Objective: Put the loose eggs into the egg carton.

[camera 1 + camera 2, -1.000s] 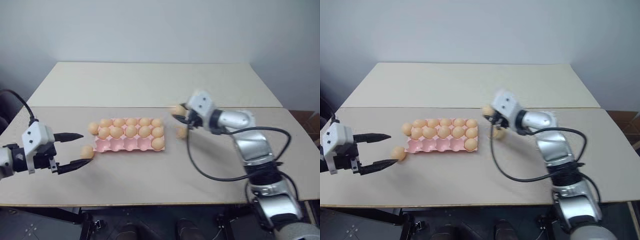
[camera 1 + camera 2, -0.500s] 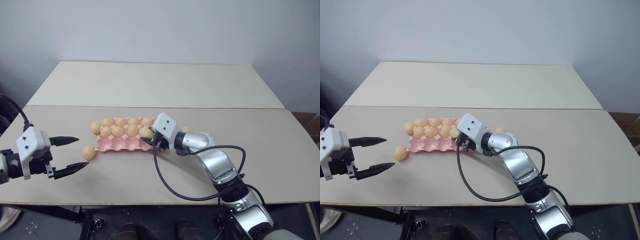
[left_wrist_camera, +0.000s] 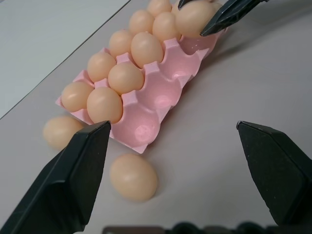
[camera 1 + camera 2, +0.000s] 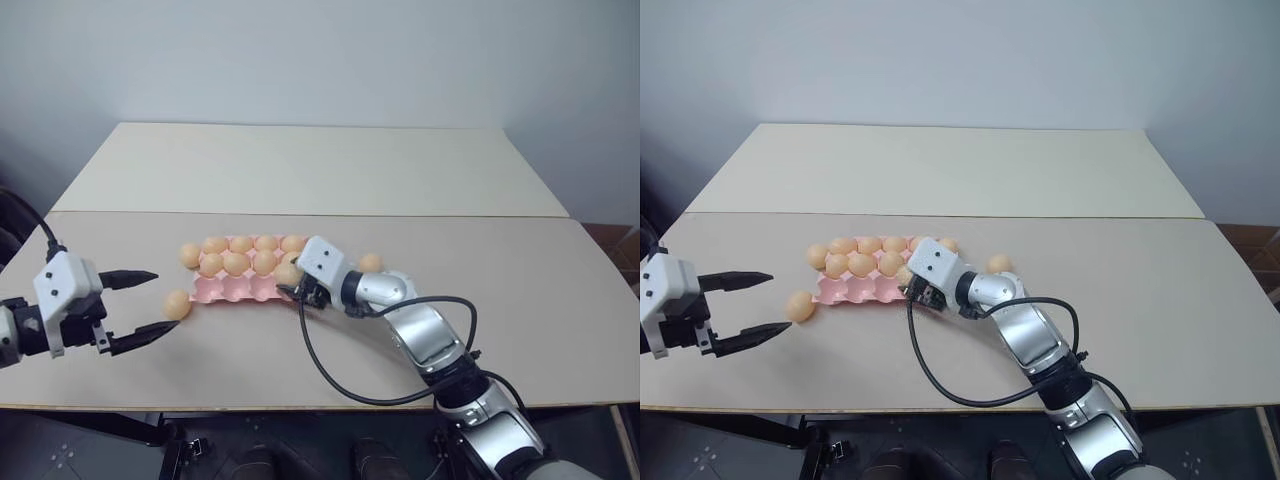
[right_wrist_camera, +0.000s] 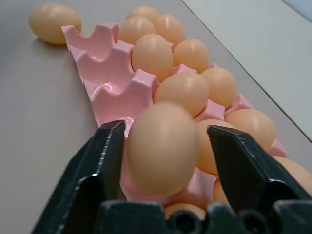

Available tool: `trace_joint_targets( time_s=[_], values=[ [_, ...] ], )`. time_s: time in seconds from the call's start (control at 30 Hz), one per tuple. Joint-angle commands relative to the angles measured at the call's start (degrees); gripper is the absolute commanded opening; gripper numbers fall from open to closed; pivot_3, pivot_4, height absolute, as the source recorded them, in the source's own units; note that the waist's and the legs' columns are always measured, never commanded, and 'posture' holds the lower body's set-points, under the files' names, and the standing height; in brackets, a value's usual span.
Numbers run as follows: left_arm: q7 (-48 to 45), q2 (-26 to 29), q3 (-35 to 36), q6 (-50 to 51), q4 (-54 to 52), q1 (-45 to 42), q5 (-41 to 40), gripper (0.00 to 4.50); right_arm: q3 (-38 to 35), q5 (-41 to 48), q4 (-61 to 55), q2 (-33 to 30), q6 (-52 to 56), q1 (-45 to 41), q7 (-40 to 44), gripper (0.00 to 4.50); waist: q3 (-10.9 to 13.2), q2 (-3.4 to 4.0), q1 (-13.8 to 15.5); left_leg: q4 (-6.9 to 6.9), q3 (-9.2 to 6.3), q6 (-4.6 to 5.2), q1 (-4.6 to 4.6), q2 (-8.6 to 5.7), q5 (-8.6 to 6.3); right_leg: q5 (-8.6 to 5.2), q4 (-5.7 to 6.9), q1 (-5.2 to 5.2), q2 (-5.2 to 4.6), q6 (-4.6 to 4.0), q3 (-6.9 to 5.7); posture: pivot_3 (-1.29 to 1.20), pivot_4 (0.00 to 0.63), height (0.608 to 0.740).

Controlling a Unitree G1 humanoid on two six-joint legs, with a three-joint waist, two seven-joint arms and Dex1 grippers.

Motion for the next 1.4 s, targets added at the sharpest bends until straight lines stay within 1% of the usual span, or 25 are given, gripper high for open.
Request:
trace_joint_targets(
  time_s=[0.03, 0.2, 0.4, 0.53, 0.7, 0.83, 0.93, 1.1, 1.23, 1.4],
  values=[
    [0.2, 0.1, 0.5, 0.3, -1.1, -0.6, -0.7, 4.50, -0.1, -0.6, -1.5, -0.1, -2.0, -1.0, -0.2, 4.39, 0.0, 0.00, 0.0, 0.00, 0.00, 0.00, 0.00, 0.00, 0.00, 0.00, 0.00, 0.00, 0.00, 0.00, 0.00, 0.00, 0.150, 0.740],
    [0.3, -0.1, 0.2, 0.2, -1.0, -0.9, -0.8, 4.50, -0.7, -0.3, -3.5, -0.8, -1.7, -0.9, 0.2, 4.39, 0.0, 0.00, 0.0, 0.00, 0.00, 0.00, -0.01, 0.00, 0.00, 0.00, -0.01, -0.01, 0.00, 0.00, 0.00, 0.00, 0.150, 0.740],
    [0.4, -0.4, -0.3, 0.0, -1.0, -1.1, -0.7, 4.50, -2.1, 0.2, -9.0, -4.3, 0.5, 0.4, 1.1, 4.39, 0.0, 0.00, 0.1, 0.00, 0.00, 0.00, -0.01, 0.00, 0.00, 0.00, -0.01, 0.00, 0.00, 0.00, 0.00, 0.00, 0.150, 0.740],
    [0.2, -0.6, -0.9, -0.2, -1.0, -1.6, -0.8, 4.50, -6.3, 3.6, -15.2, -11.2, 6.5, 2.3, 4.9, 4.39, 0.0, 0.00, 0.4, 0.00, -0.01, 0.00, -0.02, -0.01, 0.00, 0.00, -0.04, 0.02, -0.01, 0.00, -0.01, 0.00, 0.150, 0.740],
    [-0.3, -1.1, -2.0, -0.6, -1.0, -2.6, -1.3, 4.50, -14.8, 9.6, -22.3, -22.1, 13.1, 6.9, 10.3, 4.39, 0.0, -0.01, 0.6, 0.00, -0.01, 0.01, -0.01, -0.02, 0.00, 0.00, -0.06, 0.05, -0.03, 0.00, -0.01, 0.00, 0.150, 0.740],
    [0.0, -1.4, -3.2, -0.4, -0.4, -3.9, -1.2, 4.50, -20.2, 12.6, -26.2, -28.3, 16.9, 11.4, 11.4, 4.39, 0.0, -0.01, 0.3, 0.00, -0.01, 0.01, -0.01, -0.02, -0.01, 0.00, -0.07, 0.06, -0.01, 0.00, 0.00, 0.00, 0.150, 0.740],
    [-0.1, -1.8, -4.2, -1.1, 0.1, -5.0, -0.9, 4.50, -23.9, 13.7, -29.3, -31.9, 17.6, 16.3, 11.3, 4.39, 0.0, -0.01, 0.2, 0.00, 0.00, 0.01, 0.00, -0.02, -0.01, -0.01, -0.07, 0.06, -0.01, 0.00, 0.03, 0.00, 0.150, 0.740],
    [-0.1, -2.2, -6.1, -1.7, 1.2, -7.0, -0.5, 4.50, -29.3, 15.8, -32.0, -35.1, 19.5, 21.3, 10.4, 4.39, 0.0, -0.02, 0.2, 0.01, 0.01, 0.01, 0.01, -0.03, -0.01, -0.01, -0.06, 0.08, -0.01, 0.01, 0.04, 0.00, 0.150, 0.740],
    [-0.1, -2.5, -7.0, -2.0, 1.9, -8.1, -0.4, 4.50, -30.6, 16.8, -32.9, -36.7, 20.3, 22.6, 9.8, 4.39, 0.0, -0.02, 0.2, 0.01, 0.01, 0.01, 0.02, -0.03, -0.01, -0.01, -0.08, 0.09, -0.01, 0.01, 0.04, 0.00, 0.150, 0.740],
    [-0.1, -2.5, -7.6, -2.3, 2.5, -8.9, -0.2, 4.50, -30.6, 17.4, -32.4, -37.1, 20.3, 22.1, 8.4, 4.39, 0.0, -0.02, 0.2, 0.01, 0.01, 0.01, 0.00, -0.03, -0.01, -0.01, -0.08, 0.09, -0.01, 0.01, 0.04, 0.00, 0.150, 0.740]
  ],
)
